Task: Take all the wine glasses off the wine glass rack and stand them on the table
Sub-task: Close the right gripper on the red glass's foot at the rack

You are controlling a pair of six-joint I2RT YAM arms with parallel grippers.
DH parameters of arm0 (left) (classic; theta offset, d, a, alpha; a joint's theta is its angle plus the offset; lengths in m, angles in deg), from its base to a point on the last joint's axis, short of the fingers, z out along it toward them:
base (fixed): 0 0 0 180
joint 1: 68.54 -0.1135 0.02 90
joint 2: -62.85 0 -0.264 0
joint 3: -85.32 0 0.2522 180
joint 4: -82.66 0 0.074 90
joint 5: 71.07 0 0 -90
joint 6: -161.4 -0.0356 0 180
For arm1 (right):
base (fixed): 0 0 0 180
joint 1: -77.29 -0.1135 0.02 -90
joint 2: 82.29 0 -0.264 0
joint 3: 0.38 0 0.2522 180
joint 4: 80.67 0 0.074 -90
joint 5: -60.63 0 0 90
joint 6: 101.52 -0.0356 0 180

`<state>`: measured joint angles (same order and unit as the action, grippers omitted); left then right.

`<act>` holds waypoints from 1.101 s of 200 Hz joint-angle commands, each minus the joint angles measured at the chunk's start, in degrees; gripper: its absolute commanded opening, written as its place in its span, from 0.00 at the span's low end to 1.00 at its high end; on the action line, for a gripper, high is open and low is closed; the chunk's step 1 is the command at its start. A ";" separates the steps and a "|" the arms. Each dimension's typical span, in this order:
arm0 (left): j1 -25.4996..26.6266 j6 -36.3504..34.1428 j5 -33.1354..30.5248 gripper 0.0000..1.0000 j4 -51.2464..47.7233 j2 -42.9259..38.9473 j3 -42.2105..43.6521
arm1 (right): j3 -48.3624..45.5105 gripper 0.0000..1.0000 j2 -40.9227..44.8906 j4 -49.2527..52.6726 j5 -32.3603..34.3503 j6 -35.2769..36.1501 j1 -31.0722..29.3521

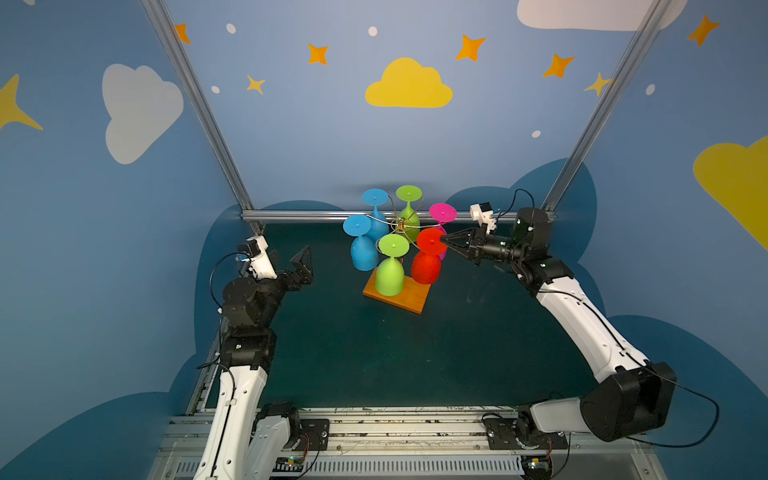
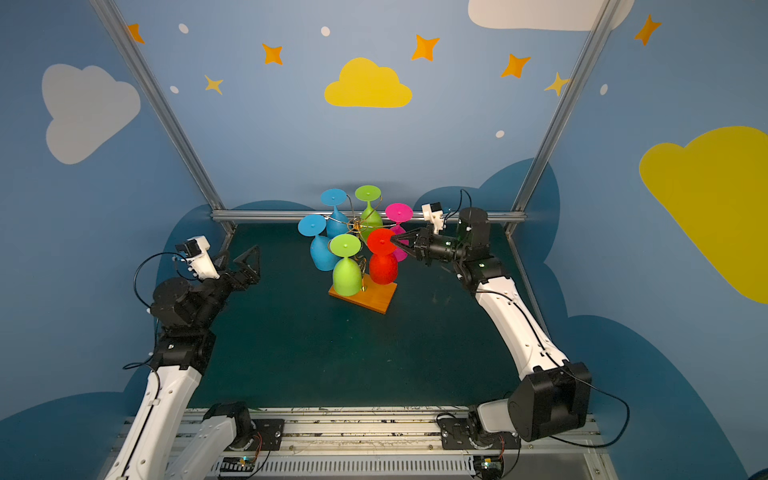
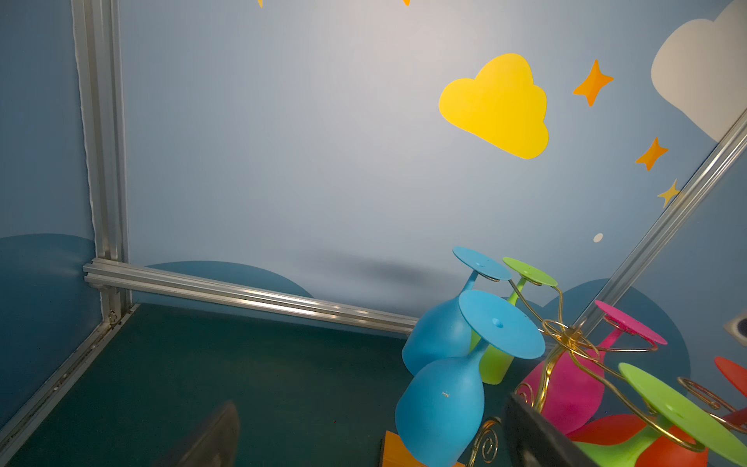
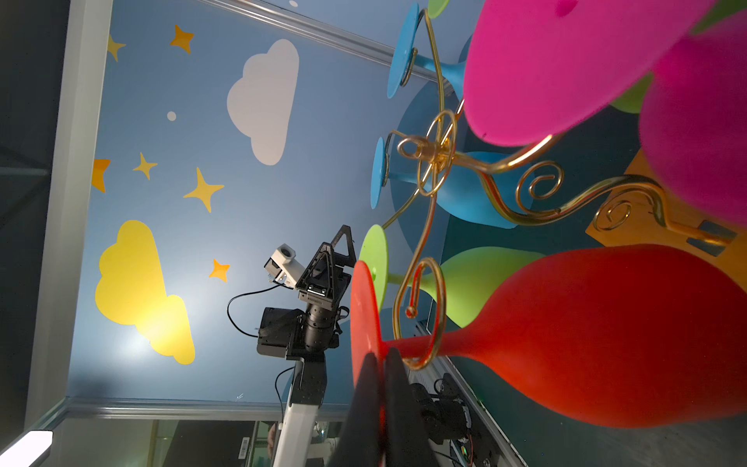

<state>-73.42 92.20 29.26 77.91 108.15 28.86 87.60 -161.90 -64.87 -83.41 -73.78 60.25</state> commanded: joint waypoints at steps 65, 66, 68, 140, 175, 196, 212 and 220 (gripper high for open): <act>-0.23 -0.23 -0.30 1.00 0.74 -1.26 0.47 | 4.37 0.00 0.96 1.56 0.77 2.57 -3.00; -0.22 -0.23 -0.31 1.00 0.74 -1.26 0.45 | 4.41 0.00 0.96 1.56 0.77 2.58 -3.05; -0.22 -0.23 -0.35 1.00 0.74 -1.31 0.43 | 4.50 0.00 0.89 1.56 0.78 2.58 -3.11; -0.21 -0.43 -0.46 1.00 0.65 -1.92 0.52 | 6.20 0.00 -2.15 -1.01 1.30 1.37 -3.57; -0.21 -0.52 -0.65 1.00 0.54 -2.06 0.58 | 6.91 0.00 -4.19 -3.52 1.95 0.12 -3.71; -0.26 -0.52 -0.75 1.00 0.56 -2.14 0.42 | 8.02 0.00 -5.14 -2.84 3.70 1.34 -3.79; -0.21 -0.74 -0.92 1.00 0.48 -2.22 0.58 | 8.64 0.00 -5.78 -3.12 4.79 1.40 -3.79; -0.21 -0.74 -1.01 1.00 0.47 -2.30 0.52 | 8.82 0.00 -6.05 -3.20 5.23 1.21 -3.68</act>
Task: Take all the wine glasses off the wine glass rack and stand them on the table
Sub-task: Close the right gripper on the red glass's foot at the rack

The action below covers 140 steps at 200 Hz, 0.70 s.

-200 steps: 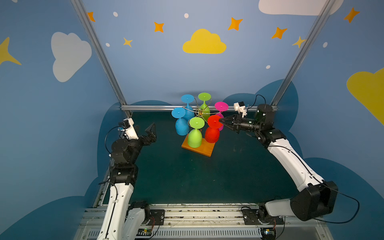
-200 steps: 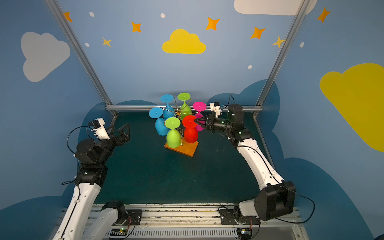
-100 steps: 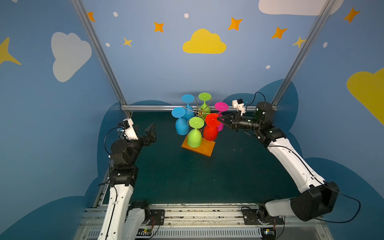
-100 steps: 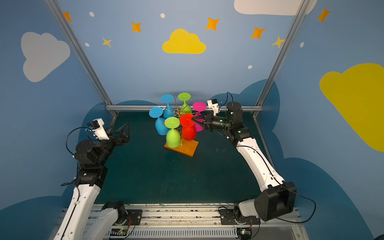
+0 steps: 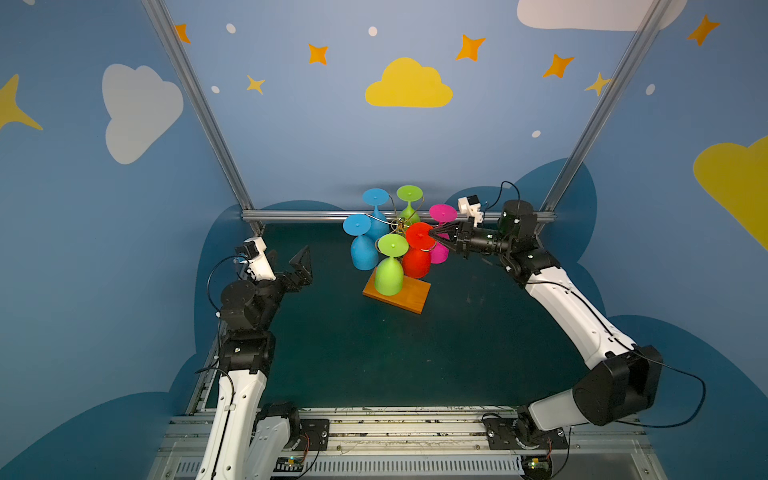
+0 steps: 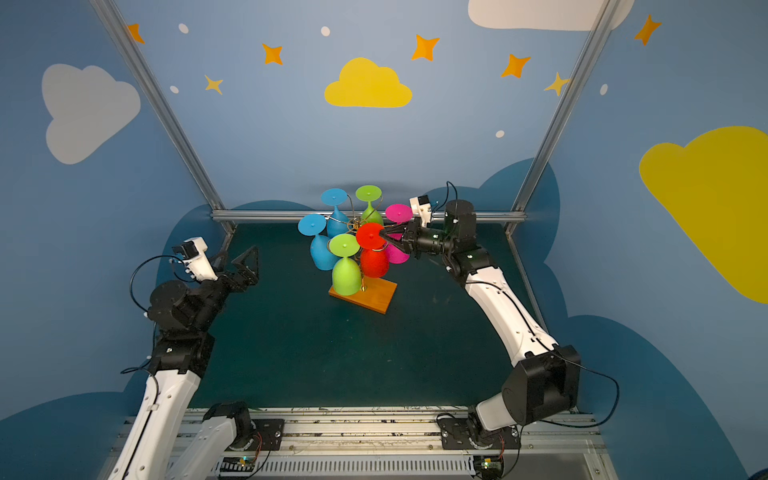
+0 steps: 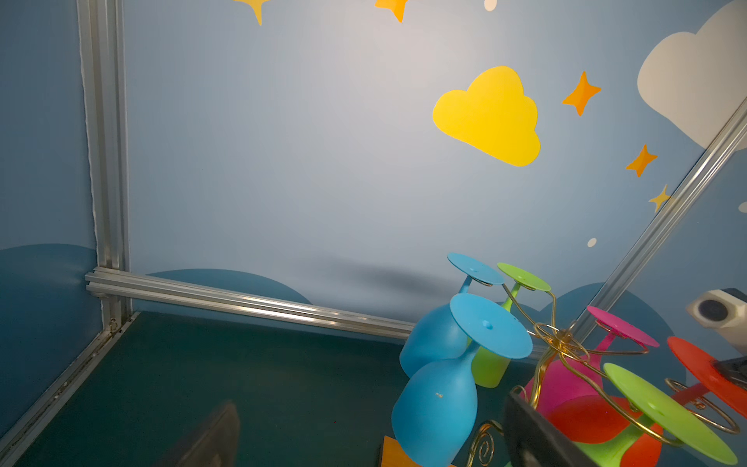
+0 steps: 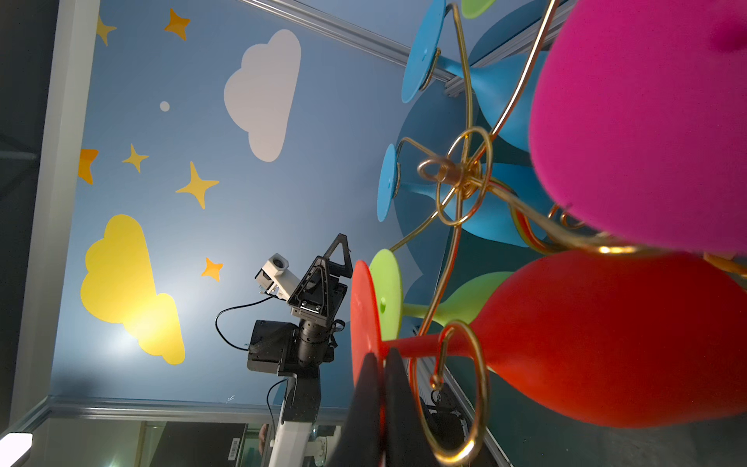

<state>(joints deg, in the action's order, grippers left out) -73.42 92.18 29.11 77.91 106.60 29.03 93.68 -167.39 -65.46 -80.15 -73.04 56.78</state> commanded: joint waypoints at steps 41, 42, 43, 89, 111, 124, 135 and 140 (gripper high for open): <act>-0.21 -1.00 -0.87 1.00 0.37 -1.03 0.39 | 2.51 0.00 -0.59 -2.89 5.46 0.36 0.45; -0.21 -1.00 -0.86 1.00 0.38 -1.03 0.36 | 2.46 0.00 -0.55 -2.87 5.53 0.35 0.46; -0.21 -1.00 -0.82 1.00 0.38 -1.03 0.39 | 2.44 0.00 -0.53 -2.91 5.61 0.35 0.47; -0.21 -1.37 -1.10 1.00 0.29 -1.62 0.42 | 0.38 0.00 -0.66 -5.73 6.95 -1.94 2.00; -0.17 -1.52 -1.27 1.00 0.17 -1.73 0.37 | -0.93 0.00 -0.18 -6.74 7.19 -2.85 2.68; -0.21 -1.62 -1.34 1.00 0.19 -1.82 0.38 | -1.89 0.00 0.46 -7.16 7.14 -3.24 3.13; -0.17 -1.61 -1.38 1.00 0.17 -1.82 0.41 | -2.77 0.00 1.26 -6.81 7.20 -3.18 3.51; -0.21 -1.61 -1.33 1.00 0.19 -1.80 0.34 | -3.21 0.00 1.62 -6.67 7.24 -3.17 3.74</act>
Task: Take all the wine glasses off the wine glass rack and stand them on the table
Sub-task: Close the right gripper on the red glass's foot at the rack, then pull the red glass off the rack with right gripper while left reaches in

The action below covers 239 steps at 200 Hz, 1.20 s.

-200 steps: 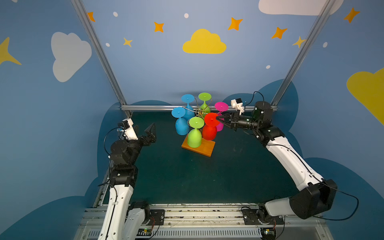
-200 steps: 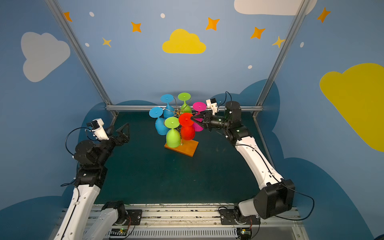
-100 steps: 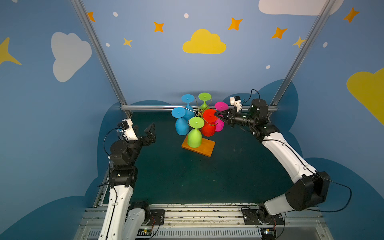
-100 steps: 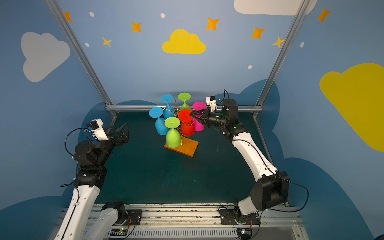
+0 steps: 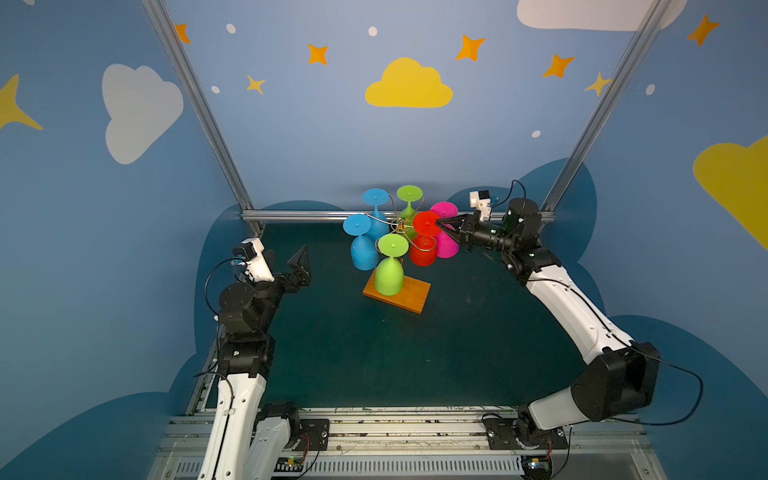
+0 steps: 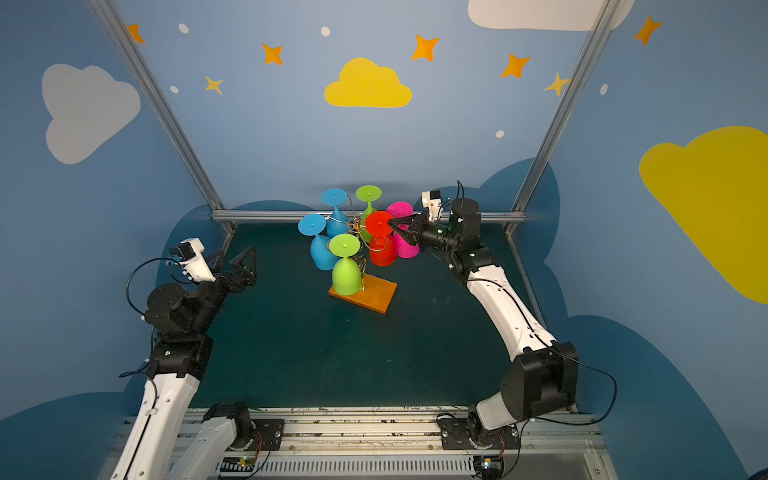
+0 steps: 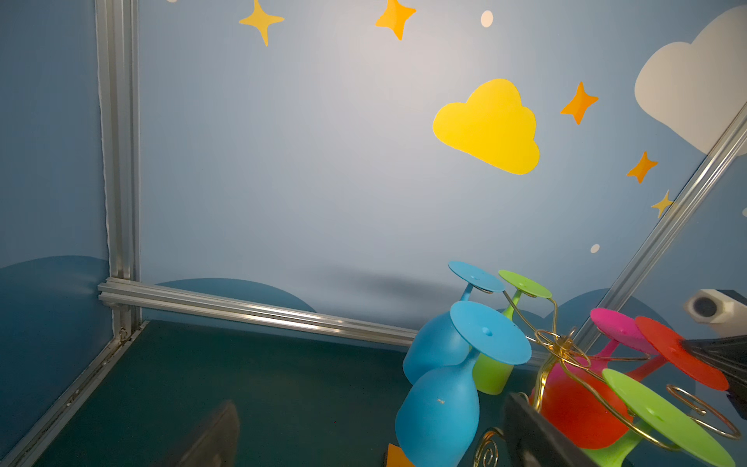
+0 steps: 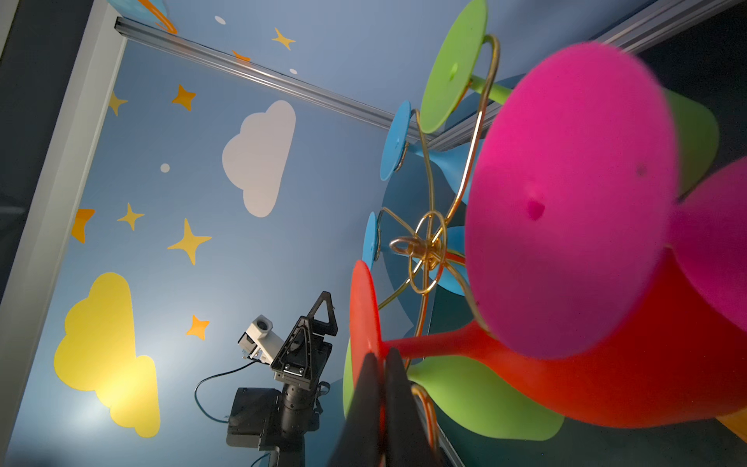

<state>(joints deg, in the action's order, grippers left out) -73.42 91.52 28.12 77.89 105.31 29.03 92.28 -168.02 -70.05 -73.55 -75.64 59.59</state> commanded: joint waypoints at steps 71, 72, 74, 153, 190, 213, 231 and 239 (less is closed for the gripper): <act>-0.52 -0.25 1.08 1.00 -0.32 0.26 -0.53 | -10.82 0.00 11.05 -1.53 0.64 0.23 4.74; -0.54 -0.30 1.13 1.00 -0.44 0.26 -0.62 | -11.02 0.00 11.22 -1.53 0.70 0.31 4.80; -0.56 -0.24 1.28 1.00 -0.57 0.26 -0.78 | -11.32 0.00 11.73 -1.43 0.75 0.49 4.98; -1.00 9.94 20.53 0.87 -3.51 8.87 -14.39 | -15.04 0.00 28.33 10.50 4.72 19.90 8.68; 0.65 17.85 39.32 0.72 1.37 19.39 -24.79 | -11.03 0.00 33.85 14.35 8.79 30.78 8.73; 5.63 17.34 44.85 0.65 0.58 24.87 -31.81 | -7.02 0.00 33.14 13.94 6.39 33.97 8.60; 11.04 13.78 46.96 0.62 -2.90 28.81 -37.76 | -4.26 0.00 31.35 12.44 3.97 34.97 8.14; 13.18 12.91 47.89 0.60 -3.70 30.47 -39.78 | -3.21 0.00 30.39 11.59 2.71 35.15 7.66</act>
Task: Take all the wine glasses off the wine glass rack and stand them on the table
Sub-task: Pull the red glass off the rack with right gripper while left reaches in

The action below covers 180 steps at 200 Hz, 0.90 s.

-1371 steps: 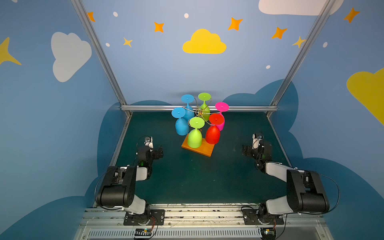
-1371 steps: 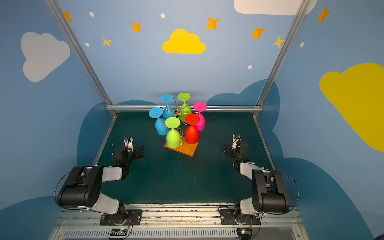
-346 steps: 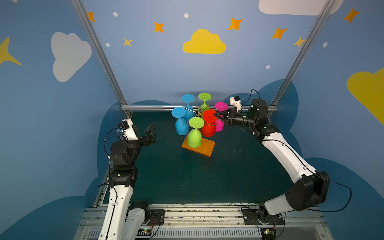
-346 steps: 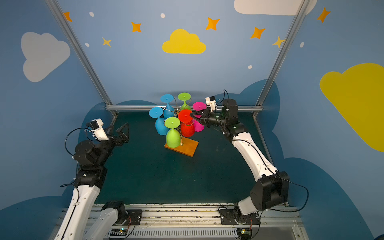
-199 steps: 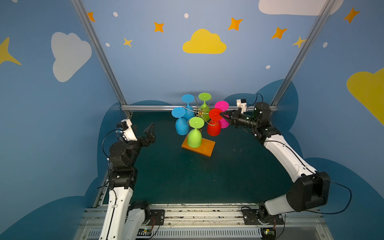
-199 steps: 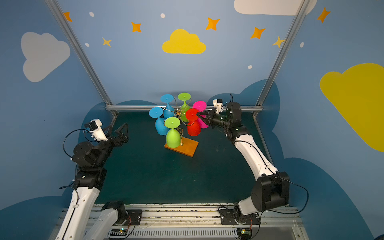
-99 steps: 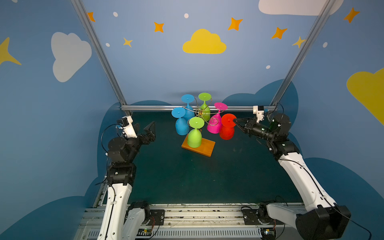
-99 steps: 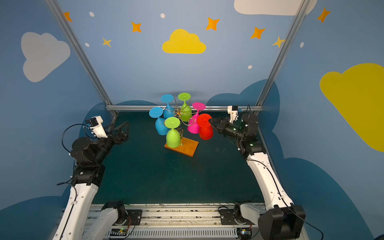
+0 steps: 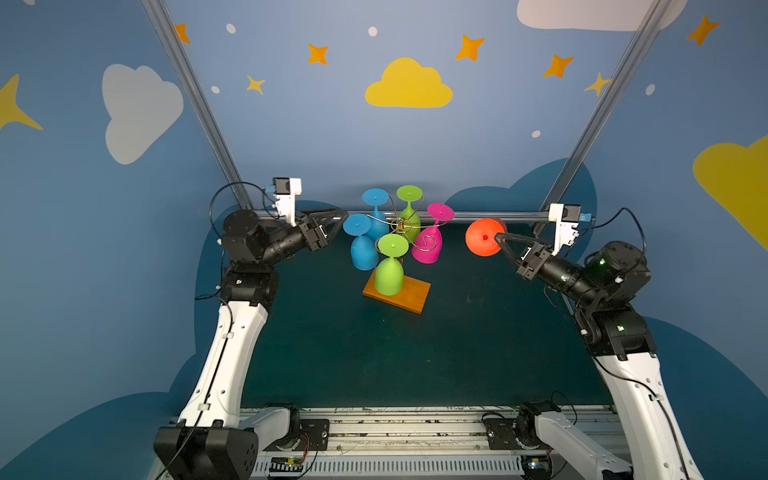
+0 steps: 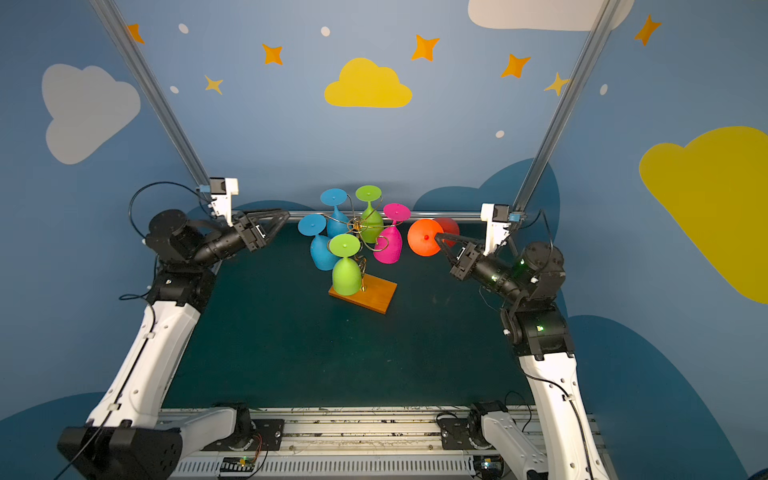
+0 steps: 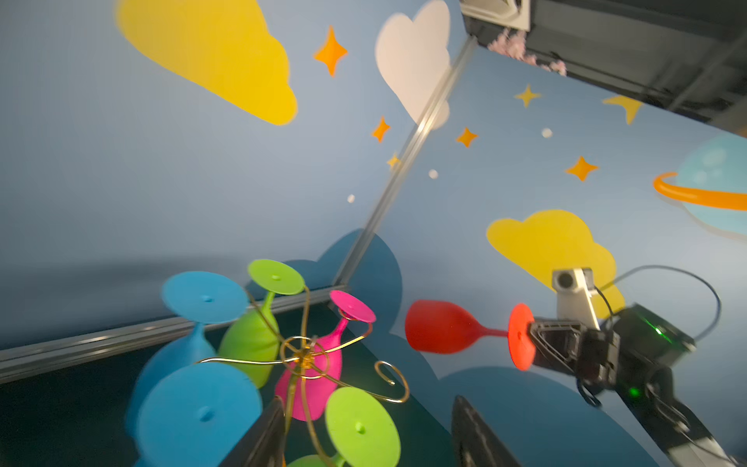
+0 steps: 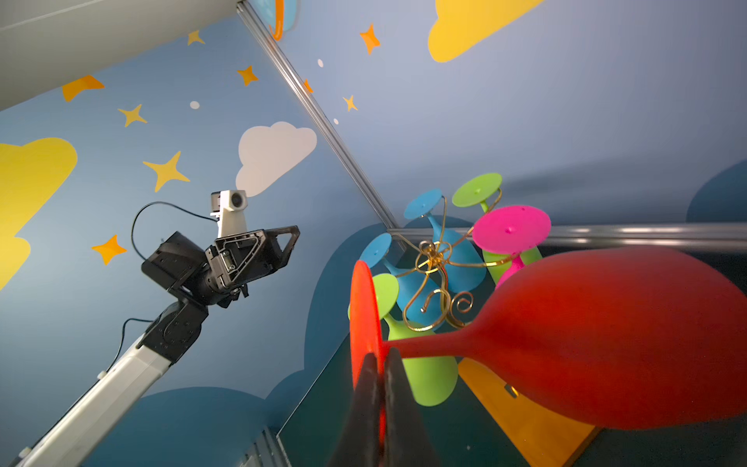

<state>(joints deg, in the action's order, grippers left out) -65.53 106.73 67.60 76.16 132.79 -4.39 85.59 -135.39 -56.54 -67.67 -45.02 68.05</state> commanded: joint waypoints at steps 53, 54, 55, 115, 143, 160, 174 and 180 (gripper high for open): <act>13.77 2.39 12.57 0.57 3.40 13.50 -15.84 | 11.67 0.00 -9.82 -1.52 -6.24 8.53 -7.59; 13.86 2.38 12.58 0.57 3.43 13.62 -16.00 | 11.70 0.00 -9.91 -1.60 -6.29 8.53 -7.66; 14.04 2.42 12.68 0.57 3.44 13.73 -16.17 | 11.76 0.00 -10.00 -1.68 -6.36 8.53 -7.74; 19.64 3.83 16.58 0.58 4.18 19.79 -22.63 | 13.01 0.00 -14.69 -7.32 -7.59 6.67 -12.06; 21.14 4.81 18.62 0.58 4.63 21.52 -24.05 | 13.42 0.00 -16.39 -8.66 -7.31 6.31 -13.20; 21.77 4.41 18.93 0.57 3.84 22.40 -24.59 | 13.77 0.00 -17.31 -9.37 -7.31 6.07 -13.99; 22.11 4.64 19.55 0.52 3.68 23.04 -25.11 | 14.15 0.00 -18.03 -9.39 -7.22 6.16 -14.48; 22.26 4.76 19.76 0.50 3.63 23.40 -25.37 | 14.29 0.00 -18.25 -9.36 -7.18 6.33 -14.65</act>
<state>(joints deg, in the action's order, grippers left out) -43.83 110.97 85.08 79.20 154.77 -27.84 97.09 -153.01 -62.88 -74.42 -38.64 54.31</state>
